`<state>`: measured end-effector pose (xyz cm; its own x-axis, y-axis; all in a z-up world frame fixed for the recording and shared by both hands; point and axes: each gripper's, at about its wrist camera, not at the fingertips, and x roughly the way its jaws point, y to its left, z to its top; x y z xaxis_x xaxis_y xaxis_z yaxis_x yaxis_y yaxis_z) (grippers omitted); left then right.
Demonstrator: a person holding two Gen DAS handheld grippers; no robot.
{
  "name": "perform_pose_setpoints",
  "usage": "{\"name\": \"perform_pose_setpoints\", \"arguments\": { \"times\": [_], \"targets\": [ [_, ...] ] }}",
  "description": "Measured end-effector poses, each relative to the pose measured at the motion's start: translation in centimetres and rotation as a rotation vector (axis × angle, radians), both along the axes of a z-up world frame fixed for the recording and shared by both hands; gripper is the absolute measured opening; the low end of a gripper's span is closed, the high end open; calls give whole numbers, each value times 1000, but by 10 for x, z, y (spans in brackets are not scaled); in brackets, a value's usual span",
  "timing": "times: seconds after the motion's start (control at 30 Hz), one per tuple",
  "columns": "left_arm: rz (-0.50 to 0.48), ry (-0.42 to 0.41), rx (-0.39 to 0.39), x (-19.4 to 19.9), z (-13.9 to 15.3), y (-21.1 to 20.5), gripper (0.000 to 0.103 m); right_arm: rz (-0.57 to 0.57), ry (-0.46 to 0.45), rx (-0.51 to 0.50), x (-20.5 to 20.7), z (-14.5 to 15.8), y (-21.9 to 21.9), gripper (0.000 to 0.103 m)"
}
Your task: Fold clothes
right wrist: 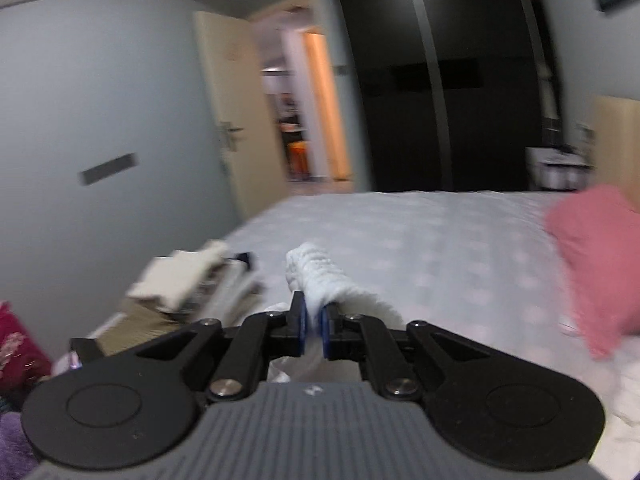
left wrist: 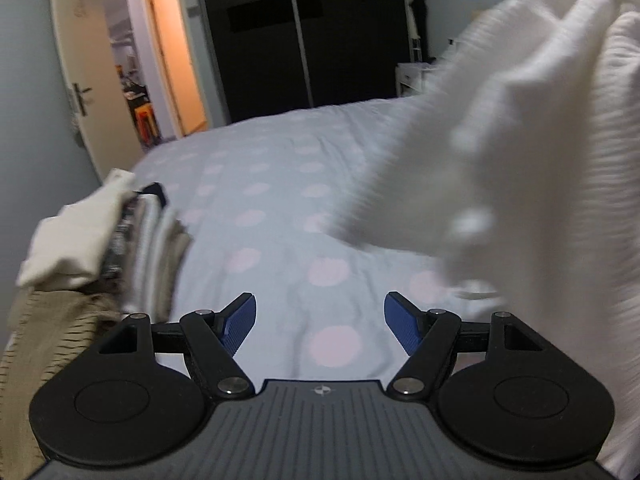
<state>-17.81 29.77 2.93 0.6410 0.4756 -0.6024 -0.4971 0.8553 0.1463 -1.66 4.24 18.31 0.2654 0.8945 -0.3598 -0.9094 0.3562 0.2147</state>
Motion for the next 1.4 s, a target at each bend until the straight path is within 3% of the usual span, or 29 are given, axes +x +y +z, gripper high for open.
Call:
{"name": "perform_pose_setpoints", "arguments": {
  "times": [0.13,0.3,0.47,0.53,0.57,0.63,0.7,0.8,0.93,1.1,1.2,1.3,1.4],
  "targets": [
    [59,35,5,-20,-6,20,70,4,61,-47,0,-35,33,9],
    [86,109,-12,-29,-28,32,70,-81,102,-232,3,-120,46,9],
    [11,156,-49,-22,-45,19,70,-197,177,-380,23,-203,25,12],
    [-22,174,-64,-19,-52,14,70,-234,204,-405,35,-223,15,19],
    [-41,182,-72,-16,-57,11,70,-254,206,-410,41,-230,10,21],
    [-83,201,-81,-9,-69,1,70,-283,195,-419,44,-239,8,38],
    [-134,217,-78,-3,-81,-8,70,-297,177,-421,41,-243,8,44],
    [-210,247,-52,9,-92,-19,70,-299,104,-409,32,-239,10,58],
    [-318,279,-9,28,-104,-30,70,-215,100,-405,24,-237,16,61],
    [-334,317,-59,38,-123,-28,70,-65,180,-466,10,-263,43,61],
    [-344,347,-113,39,-137,-27,70,-2,115,-527,-2,-275,63,64],
    [-332,391,-147,40,-155,-25,70,23,33,-568,-5,-284,79,77],
    [-304,408,-217,41,-170,-20,68,23,-21,-597,-2,-293,92,77]
  ]
}}
